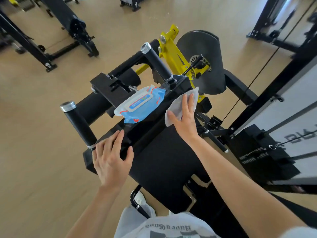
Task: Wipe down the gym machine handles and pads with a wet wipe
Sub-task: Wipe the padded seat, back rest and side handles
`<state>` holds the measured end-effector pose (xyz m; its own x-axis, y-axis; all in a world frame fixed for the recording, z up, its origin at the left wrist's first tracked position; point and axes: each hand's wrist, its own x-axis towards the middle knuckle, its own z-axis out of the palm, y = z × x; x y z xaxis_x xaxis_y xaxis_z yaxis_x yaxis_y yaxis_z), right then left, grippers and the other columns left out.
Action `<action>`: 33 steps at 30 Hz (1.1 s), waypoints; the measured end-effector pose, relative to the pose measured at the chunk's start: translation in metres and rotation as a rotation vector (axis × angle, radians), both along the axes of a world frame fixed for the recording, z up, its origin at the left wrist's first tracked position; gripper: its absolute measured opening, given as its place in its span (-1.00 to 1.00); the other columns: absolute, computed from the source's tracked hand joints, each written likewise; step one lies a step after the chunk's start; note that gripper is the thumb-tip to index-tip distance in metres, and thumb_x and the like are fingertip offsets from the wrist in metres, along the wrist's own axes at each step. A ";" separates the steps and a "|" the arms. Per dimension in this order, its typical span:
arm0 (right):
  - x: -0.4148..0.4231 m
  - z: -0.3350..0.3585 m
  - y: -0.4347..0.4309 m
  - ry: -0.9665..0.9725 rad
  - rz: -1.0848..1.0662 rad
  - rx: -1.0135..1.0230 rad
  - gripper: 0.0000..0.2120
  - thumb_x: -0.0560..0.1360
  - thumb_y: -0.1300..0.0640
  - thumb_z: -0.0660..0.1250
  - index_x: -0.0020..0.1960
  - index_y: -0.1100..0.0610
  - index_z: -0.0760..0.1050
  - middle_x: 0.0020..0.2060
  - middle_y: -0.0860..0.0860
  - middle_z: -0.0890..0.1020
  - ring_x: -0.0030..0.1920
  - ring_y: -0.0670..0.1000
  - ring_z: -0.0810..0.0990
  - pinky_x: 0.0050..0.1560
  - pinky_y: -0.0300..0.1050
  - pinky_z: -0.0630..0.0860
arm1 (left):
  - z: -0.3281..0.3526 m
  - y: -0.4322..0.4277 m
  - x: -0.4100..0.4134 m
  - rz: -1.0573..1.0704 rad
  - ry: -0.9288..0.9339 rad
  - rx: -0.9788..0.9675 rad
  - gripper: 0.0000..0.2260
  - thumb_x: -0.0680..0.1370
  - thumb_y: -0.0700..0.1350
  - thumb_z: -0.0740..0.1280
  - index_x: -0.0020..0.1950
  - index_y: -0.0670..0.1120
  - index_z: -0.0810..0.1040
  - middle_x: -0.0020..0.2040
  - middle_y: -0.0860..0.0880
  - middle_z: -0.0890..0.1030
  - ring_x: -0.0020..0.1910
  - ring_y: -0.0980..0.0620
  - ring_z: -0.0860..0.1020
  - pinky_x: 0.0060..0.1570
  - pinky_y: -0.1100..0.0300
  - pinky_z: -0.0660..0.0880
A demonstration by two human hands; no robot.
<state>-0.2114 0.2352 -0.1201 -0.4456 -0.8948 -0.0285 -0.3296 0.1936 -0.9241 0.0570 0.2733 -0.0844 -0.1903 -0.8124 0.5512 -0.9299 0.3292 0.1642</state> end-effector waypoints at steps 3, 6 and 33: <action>-0.021 0.008 -0.011 -0.179 -0.022 0.004 -0.13 0.59 -0.14 0.35 0.65 -0.16 -0.18 0.62 -0.20 -0.27 0.64 -0.02 -0.16 0.60 0.13 0.13 | 0.001 0.000 -0.001 0.007 0.013 0.012 -0.54 0.49 -0.11 0.51 0.39 -0.09 0.59 0.24 -0.05 0.65 0.18 -0.14 0.53 0.18 -0.09 0.45; -0.016 0.012 -0.013 -0.255 -0.036 -0.018 -0.15 0.61 -0.09 0.34 0.65 -0.14 -0.19 0.62 -0.16 -0.28 0.63 -0.01 -0.18 0.60 0.05 0.05 | 0.001 0.000 -0.001 0.014 0.021 0.014 -0.53 0.47 -0.12 0.53 0.38 -0.08 0.60 0.23 -0.05 0.66 0.19 -0.15 0.53 0.20 -0.10 0.45; 0.073 0.008 0.028 -0.086 -0.070 -0.034 -0.11 0.51 0.01 0.49 0.65 -0.07 0.02 0.64 -0.18 -0.14 0.64 0.00 -0.07 0.58 0.03 0.15 | 0.013 0.005 0.019 -0.146 0.098 0.094 -0.52 0.46 -0.22 0.54 0.38 -0.14 0.59 0.29 -0.05 0.61 0.23 -0.09 0.52 0.22 -0.03 0.55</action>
<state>-0.1384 0.2630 -0.1122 -0.5039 -0.8628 -0.0400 -0.2352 0.1817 -0.9548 0.0762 0.2778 -0.0718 -0.2585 -0.8289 0.4960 -0.8515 0.4380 0.2882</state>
